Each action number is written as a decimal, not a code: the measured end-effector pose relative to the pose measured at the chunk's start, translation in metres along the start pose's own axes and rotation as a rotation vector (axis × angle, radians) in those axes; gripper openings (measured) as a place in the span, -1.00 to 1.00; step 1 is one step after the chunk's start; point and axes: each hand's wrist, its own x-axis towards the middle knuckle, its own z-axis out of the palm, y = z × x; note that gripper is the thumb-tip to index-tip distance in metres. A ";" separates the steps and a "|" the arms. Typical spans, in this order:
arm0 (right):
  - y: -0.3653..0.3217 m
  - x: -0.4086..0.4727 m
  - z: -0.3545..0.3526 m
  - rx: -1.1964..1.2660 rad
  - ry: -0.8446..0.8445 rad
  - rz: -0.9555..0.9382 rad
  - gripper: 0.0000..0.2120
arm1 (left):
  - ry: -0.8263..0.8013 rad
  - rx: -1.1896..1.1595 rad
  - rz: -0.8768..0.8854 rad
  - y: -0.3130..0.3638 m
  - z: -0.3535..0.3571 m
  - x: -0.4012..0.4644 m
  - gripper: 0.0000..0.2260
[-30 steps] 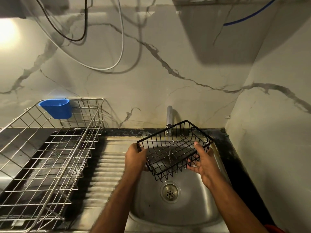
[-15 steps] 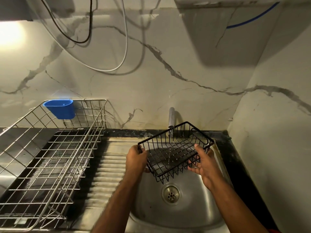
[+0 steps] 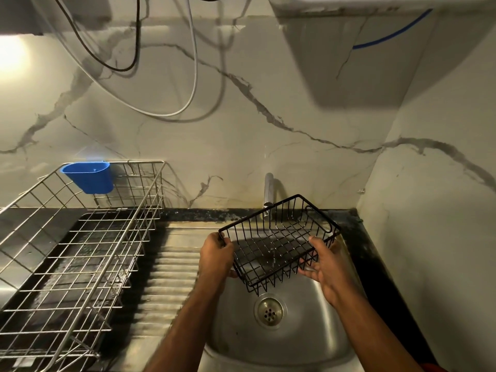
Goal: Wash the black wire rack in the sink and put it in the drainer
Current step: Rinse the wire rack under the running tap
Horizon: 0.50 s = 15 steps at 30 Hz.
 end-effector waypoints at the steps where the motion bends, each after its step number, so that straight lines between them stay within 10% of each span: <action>1: 0.000 -0.001 0.001 0.003 -0.004 0.008 -0.31 | 0.001 -0.001 0.006 0.002 -0.001 -0.002 -0.75; 15: -0.005 -0.009 0.001 -0.039 0.009 0.082 -0.93 | 0.016 0.189 0.096 0.009 -0.021 -0.012 -0.75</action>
